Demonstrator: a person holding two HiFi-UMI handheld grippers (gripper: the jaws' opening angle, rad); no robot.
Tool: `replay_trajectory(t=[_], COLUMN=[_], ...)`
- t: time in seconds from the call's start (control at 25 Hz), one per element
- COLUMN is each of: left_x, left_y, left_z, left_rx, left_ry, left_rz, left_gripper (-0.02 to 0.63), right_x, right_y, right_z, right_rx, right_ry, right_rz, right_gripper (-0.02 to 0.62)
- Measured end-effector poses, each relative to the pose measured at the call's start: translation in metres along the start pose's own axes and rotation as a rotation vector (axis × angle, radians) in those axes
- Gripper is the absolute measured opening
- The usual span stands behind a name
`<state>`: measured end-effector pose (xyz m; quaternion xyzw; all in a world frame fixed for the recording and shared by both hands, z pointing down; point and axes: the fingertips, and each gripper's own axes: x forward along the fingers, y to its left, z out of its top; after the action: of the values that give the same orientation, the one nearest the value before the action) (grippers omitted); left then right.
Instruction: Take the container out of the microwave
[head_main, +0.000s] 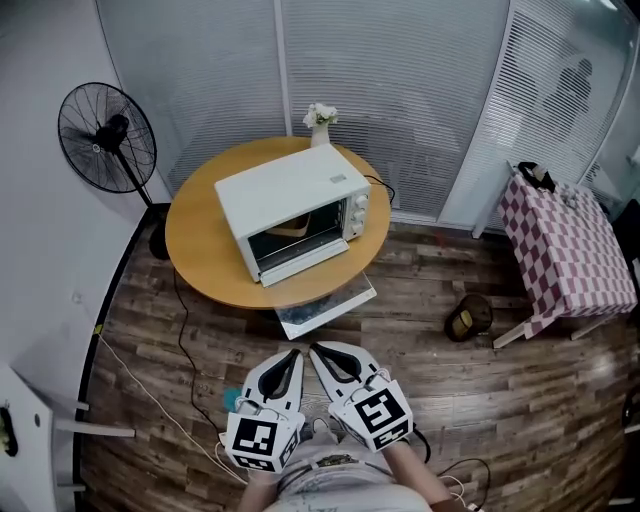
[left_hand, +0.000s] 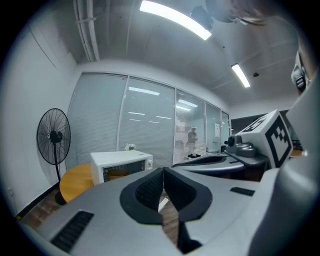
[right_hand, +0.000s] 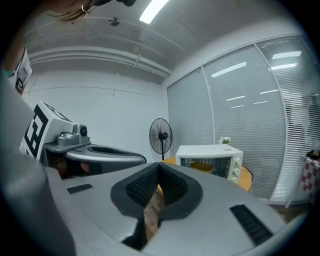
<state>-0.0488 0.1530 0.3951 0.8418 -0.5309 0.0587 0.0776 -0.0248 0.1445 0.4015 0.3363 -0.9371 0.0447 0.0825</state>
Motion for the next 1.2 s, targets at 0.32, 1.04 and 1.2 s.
replay_trajectory(t=[0.32,1.04,1.2], left_x=[0.002,0.093,0.127], left_y=[0.015,0.058,0.067], left_z=[-0.001,0.013,0.024], left_rx=[-0.004,-0.015,0.013], left_ry=[0.009,0.013,0.01], left_rz=[-0.033,0.071,0.096], left_gripper=[0.014,0.014,0.014], right_x=[0.013,0.076,0.094], right_y=[0.004,-0.08,-0.112], right_z=[-0.002,0.013,0.022], right_rx=[0.008,0.012,0.005], right_ry=[0.01,-0.002,-0.013], right_rz=[-0.024,0.059,0.08], right_gripper=[-0.007,-0.008,-0.008])
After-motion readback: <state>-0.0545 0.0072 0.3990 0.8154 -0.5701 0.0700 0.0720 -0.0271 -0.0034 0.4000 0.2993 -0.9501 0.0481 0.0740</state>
